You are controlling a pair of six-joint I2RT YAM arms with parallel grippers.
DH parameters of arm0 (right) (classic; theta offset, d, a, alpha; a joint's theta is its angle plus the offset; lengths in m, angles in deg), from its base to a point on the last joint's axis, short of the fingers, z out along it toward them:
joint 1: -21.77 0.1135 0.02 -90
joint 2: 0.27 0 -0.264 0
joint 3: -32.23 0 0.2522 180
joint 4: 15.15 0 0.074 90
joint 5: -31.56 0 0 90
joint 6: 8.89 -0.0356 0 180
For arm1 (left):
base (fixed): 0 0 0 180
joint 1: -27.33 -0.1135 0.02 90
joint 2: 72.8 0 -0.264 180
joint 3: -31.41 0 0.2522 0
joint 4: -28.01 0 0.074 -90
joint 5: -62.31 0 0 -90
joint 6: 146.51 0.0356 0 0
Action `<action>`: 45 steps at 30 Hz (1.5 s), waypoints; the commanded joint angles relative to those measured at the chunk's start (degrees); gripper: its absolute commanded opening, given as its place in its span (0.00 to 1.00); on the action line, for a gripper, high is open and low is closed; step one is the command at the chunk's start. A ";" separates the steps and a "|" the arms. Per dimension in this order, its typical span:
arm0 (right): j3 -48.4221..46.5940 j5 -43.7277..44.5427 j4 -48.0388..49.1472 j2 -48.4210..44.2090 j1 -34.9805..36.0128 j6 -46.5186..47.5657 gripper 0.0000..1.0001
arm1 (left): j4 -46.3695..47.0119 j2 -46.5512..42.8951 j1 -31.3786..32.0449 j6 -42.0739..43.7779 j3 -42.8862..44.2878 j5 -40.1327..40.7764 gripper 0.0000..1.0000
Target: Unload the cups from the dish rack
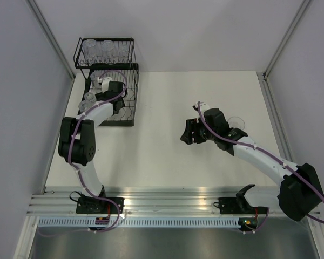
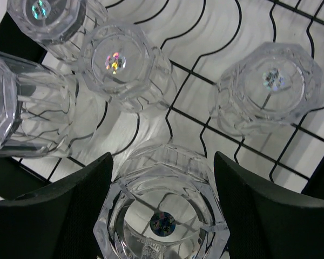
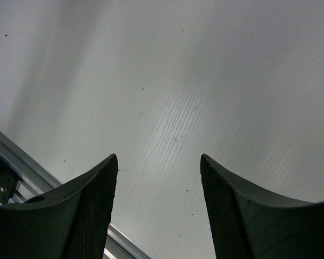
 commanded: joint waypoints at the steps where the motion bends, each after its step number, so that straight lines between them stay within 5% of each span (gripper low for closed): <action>1: 0.66 0.28 3.86 -0.33 0.16 -1.00 0.67 | -3.31 -6.64 1.95 -2.33 -0.34 0.16 0.02; 8: 4.78 -1.11 13.96 -5.51 0.16 -5.04 0.68 | 4.14 -24.90 6.96 -3.12 -8.59 -4.30 0.02; 14: 12.87 -9.11 33.81 -9.12 0.25 -11.97 0.72 | 10.92 -43.46 7.40 -14.07 -20.26 -24.68 0.02; 17: 16.73 -16.66 45.49 -7.99 0.16 -18.37 0.73 | 16.69 -49.09 7.49 -21.54 -28.25 -38.39 0.02; 21: 24.63 -23.79 74.07 -4.47 0.16 -31.47 0.72 | 28.75 -54.36 7.49 -33.51 -40.57 -51.57 0.02; 27: 28.87 -29.42 101.39 4.75 0.16 -43.88 0.69 | 46.67 -58.41 9.16 -49.43 -56.05 -53.81 0.02; 34: 28.61 -29.78 103.81 9.68 1.65 -44.17 0.68 | 55.92 -57.89 11.62 -57.78 -64.67 -49.41 0.02; 45: 22.99 -25.30 92.11 11.18 8.16 -35.64 0.68 | 57.07 -48.40 22.77 -59.72 -61.51 -42.91 0.02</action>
